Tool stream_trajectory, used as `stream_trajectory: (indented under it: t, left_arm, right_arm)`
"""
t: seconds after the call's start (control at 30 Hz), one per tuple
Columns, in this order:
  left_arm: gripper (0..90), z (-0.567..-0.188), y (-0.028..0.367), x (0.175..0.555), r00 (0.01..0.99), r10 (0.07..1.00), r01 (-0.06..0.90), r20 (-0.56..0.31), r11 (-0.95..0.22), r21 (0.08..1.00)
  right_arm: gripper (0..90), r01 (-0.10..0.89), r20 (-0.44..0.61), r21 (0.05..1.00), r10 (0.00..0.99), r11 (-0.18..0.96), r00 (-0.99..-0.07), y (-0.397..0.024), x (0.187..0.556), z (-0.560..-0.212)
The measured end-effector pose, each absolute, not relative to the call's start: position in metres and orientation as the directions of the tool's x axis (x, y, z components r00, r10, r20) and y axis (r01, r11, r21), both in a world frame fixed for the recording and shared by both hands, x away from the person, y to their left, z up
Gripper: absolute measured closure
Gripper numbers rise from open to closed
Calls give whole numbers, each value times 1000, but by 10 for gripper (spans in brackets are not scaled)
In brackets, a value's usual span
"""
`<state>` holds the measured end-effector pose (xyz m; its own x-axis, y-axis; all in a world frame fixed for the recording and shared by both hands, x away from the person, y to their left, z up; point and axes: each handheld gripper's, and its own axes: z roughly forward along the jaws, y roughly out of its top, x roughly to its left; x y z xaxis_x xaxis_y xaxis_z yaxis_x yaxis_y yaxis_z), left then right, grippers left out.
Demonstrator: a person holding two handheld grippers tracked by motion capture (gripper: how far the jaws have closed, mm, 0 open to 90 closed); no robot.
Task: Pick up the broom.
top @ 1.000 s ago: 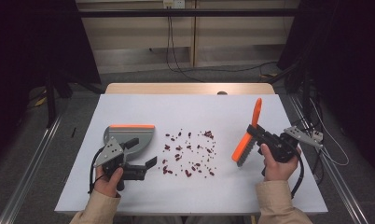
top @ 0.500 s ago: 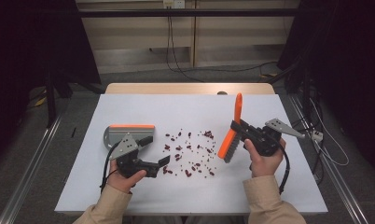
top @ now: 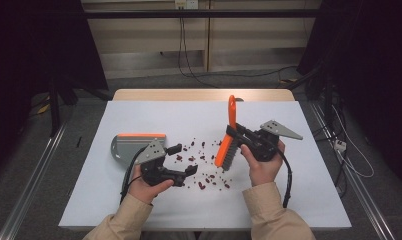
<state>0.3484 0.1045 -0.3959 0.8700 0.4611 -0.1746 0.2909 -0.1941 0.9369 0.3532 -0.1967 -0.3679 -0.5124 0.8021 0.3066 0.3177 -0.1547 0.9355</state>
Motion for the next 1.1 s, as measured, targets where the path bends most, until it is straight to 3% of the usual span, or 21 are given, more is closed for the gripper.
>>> stream_trajectory:
  t: [0.37, 0.5, 0.57, 0.6, 0.67, 0.7, 0.97, 1.03, 1.07, 1.1]
  left_arm:
    - [248, -403, 87, 352, 863, 461, 337, -208, -218, 916]
    - [360, -408, 85, 354, 852, 477, 362, -218, -236, 902]
    - [486, -409, 84, 355, 848, 485, 366, -213, -246, 897]
    - [486, -410, 84, 355, 844, 491, 373, -216, -248, 894]
    - [641, -410, 84, 354, 840, 500, 373, -210, -253, 893]
    - [667, -409, 84, 353, 838, 506, 374, -207, -255, 892]
    - [705, -410, 90, 353, 802, 565, 384, -196, -236, 893]
    - [705, -409, 91, 352, 791, 586, 370, -177, -227, 901]
    - [705, -408, 92, 352, 786, 593, 368, -175, -221, 903]
    - [706, -407, 94, 352, 774, 607, 372, -179, -208, 905]
  right_arm:
    - [713, 320, 273, 942, 781, -99, -561, -156, 362, -369]
    - [713, 322, 271, 942, 771, -91, -576, -146, 362, -368]
    - [713, 319, 267, 944, 766, -85, -585, -141, 362, -367]
    - [713, 319, 267, 944, 766, -85, -585, -141, 362, -367]
    - [712, 319, 266, 944, 766, -84, -584, -138, 362, -366]
    - [712, 320, 268, 944, 762, -85, -589, -138, 362, -366]
    - [702, 332, 281, 938, 770, -94, -574, -130, 362, -364]
    - [607, 335, 283, 937, 773, -98, -567, -127, 363, -363]
    - [607, 335, 283, 937, 773, -98, -567, -127, 363, -363]
    - [415, 346, 285, 933, 792, -100, -539, -123, 363, -362]
